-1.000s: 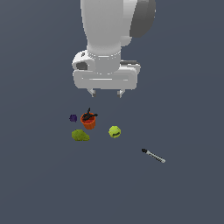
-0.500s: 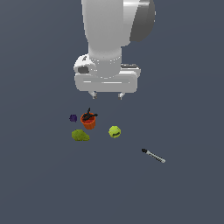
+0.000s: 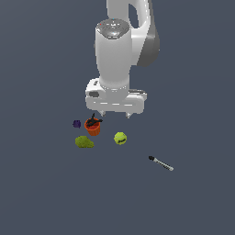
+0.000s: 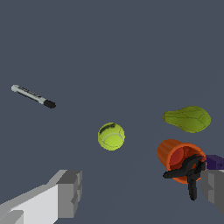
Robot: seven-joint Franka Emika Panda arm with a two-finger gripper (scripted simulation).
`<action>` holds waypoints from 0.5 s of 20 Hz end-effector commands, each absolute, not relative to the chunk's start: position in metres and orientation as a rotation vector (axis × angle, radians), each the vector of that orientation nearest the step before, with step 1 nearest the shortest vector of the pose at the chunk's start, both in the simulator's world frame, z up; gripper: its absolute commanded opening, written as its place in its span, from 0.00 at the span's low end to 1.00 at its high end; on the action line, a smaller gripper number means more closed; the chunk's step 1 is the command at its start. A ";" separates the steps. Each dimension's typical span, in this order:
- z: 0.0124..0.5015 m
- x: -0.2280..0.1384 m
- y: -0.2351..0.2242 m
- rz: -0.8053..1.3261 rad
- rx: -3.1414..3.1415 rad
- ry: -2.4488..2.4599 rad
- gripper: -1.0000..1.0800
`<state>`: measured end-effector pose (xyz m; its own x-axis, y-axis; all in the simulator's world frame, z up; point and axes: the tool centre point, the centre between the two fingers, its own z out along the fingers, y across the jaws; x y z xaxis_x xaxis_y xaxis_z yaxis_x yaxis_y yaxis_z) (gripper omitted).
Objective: Pick up a designated object from a clutter of objects.
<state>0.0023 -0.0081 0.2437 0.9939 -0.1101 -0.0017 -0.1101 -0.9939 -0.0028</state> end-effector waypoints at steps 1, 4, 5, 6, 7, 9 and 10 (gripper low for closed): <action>0.220 0.004 -0.004 0.003 -3.132 0.208 0.96; 0.188 0.004 0.001 0.002 -3.129 0.255 0.96; 0.177 0.004 0.002 0.002 -3.128 0.270 0.96; 0.168 0.003 0.004 0.002 -3.127 0.284 0.96; 0.159 0.002 0.005 0.002 -3.126 0.298 0.96; 0.143 0.001 0.008 0.001 -3.124 0.322 0.96; 0.136 0.000 0.009 0.001 -3.123 0.333 0.96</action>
<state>0.0009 0.0069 0.1474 0.9801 -0.1987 -0.0025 -0.1987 -0.9801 -0.0008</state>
